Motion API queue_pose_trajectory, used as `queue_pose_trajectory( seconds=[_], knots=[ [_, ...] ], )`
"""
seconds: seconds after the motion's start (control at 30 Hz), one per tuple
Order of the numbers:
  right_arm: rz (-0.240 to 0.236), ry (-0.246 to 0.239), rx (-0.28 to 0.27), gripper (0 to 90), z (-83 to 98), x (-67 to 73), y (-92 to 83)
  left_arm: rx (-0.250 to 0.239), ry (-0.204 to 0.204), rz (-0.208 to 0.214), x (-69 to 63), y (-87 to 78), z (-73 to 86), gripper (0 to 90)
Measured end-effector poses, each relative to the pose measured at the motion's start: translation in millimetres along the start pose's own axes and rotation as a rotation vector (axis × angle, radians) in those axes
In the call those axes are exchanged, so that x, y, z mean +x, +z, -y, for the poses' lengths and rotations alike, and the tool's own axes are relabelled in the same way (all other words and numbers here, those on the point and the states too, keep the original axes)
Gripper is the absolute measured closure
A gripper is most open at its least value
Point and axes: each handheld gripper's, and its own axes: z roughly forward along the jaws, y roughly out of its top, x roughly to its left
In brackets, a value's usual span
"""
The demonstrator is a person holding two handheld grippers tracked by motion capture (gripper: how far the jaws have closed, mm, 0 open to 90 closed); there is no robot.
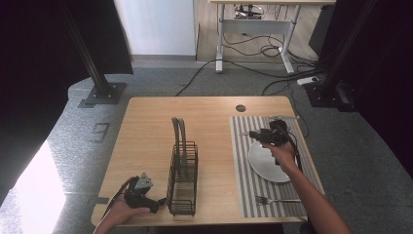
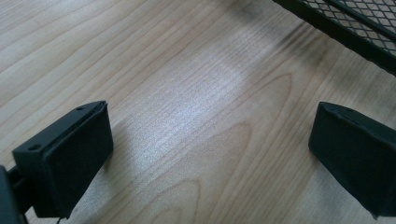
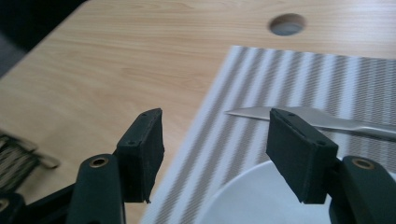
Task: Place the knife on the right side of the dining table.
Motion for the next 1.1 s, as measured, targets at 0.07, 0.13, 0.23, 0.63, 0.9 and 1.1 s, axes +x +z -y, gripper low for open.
queue_pose_trajectory(
  seconds=[0.07, 0.13, 0.23, 0.63, 0.9, 1.1],
  knots=[
    [-0.032, -0.018, -0.011, 36.1, 5.3, 11.1, -5.2, 0.001, 0.0, 0.0, 0.0, 0.0, 0.0, 0.0],
    [-0.063, -0.032, -0.019, 36.0, 11.4, 21.7, -10.2, 0.001, -0.001, 0.0, -0.1, 0.0, -0.1, 0.0],
    [-0.1, -0.041, -0.039, 36.1, 21.4, 37.3, -15.8, 0.001, -0.001, -0.001, -0.1, 0.0, -0.1, 0.0],
    [-0.185, -0.116, 0.001, 36.1, 59.4, 80.5, -5.1, -0.001, -0.003, -0.004, -0.9, 0.1, 0.0, 0.0],
    [-0.189, -0.143, 0.003, 36.1, 67.4, 93.0, 4.5, 0.0, -0.003, -0.004, -1.1, 0.0, 0.0, 0.0],
    [-0.18, -0.144, 0.007, 35.8, 69.7, 92.9, 6.5, 0.0, -0.002, -0.004, -1.2, 0.0, 0.0, 0.0]
  ],
)
